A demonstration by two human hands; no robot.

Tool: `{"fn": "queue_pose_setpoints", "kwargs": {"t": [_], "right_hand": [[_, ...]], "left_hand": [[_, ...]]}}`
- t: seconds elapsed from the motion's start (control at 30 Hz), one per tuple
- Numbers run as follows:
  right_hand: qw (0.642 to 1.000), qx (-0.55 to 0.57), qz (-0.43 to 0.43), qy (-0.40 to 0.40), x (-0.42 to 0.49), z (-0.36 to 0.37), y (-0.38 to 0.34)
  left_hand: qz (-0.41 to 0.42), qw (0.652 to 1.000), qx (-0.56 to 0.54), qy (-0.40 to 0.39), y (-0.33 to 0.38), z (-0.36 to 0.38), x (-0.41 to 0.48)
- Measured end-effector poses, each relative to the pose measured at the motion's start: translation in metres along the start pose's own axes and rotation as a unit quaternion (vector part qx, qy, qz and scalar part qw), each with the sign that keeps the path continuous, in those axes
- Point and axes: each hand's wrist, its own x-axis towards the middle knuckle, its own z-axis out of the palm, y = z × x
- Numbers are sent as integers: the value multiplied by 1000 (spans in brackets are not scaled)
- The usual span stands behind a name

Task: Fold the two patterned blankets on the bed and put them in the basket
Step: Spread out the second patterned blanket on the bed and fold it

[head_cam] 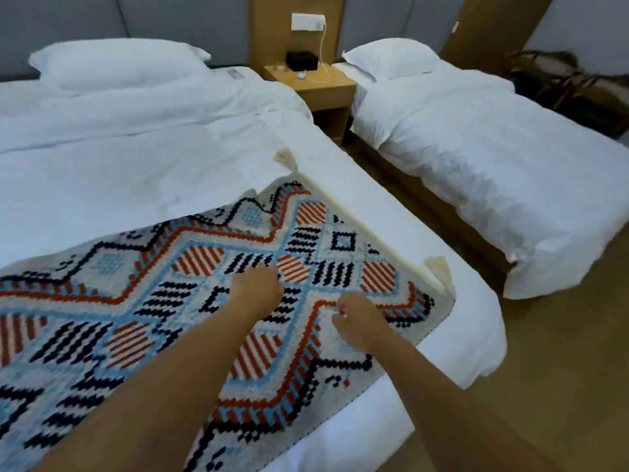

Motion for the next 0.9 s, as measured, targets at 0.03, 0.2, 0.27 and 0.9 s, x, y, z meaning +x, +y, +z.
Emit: {"fn": "queue_pose_setpoints", "kwargs": {"t": [0.03,0.2,0.27,0.9], "right_hand": [[1000,-10,-7,-3,20,-12,0],[997,-38,-61,-31,126,-62,-9],[994,-53,-82,-47,176,-80,-13],[995,42,-47,72,602,-60,51]], "left_hand": [[-8,1000,-6,9,0,-9,17],[-56,997,-37,39,-27,-38,98],[-71,996,-23,42,-34,-43,133],[-268,963,-2,29,-95,53,463]]}}
